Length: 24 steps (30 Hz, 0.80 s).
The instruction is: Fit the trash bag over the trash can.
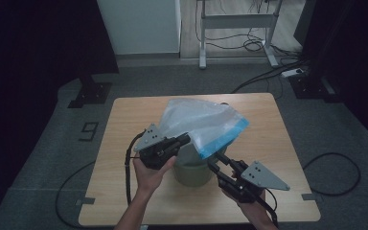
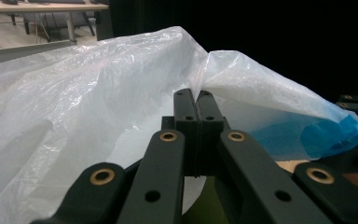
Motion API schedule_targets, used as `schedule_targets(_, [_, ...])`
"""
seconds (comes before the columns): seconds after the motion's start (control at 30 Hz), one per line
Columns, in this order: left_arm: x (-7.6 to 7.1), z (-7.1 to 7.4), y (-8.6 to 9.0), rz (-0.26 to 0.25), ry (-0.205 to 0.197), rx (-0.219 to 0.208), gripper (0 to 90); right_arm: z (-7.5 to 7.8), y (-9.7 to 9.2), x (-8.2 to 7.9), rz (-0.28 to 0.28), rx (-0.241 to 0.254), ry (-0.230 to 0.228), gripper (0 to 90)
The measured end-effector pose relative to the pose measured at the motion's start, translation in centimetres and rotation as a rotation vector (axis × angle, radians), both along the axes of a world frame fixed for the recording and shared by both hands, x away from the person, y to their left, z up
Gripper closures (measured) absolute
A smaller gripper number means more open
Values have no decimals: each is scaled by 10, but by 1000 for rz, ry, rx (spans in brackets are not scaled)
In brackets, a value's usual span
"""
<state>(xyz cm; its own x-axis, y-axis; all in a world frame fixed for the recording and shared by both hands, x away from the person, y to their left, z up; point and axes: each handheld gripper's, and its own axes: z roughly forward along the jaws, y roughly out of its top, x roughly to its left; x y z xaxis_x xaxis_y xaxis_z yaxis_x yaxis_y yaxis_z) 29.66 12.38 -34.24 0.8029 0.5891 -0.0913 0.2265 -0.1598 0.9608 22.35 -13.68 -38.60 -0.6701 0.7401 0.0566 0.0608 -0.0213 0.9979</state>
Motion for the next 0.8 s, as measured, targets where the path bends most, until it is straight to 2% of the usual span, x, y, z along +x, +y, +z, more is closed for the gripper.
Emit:
schedule_targets(0.33, [1, -1, -2, -4, 6, 5, 900, 1, 0, 4, -8, -10, 1, 637])
schedule_targets(0.67, [2, 0, -4, -9, 9, 6, 900, 10, 5, 7, -7, -50, -32, 650])
schedule_targets(0.8, [1, 0, -4, -12, 10, 7, 900, 10, 8, 10, -13, -59, -38, 706])
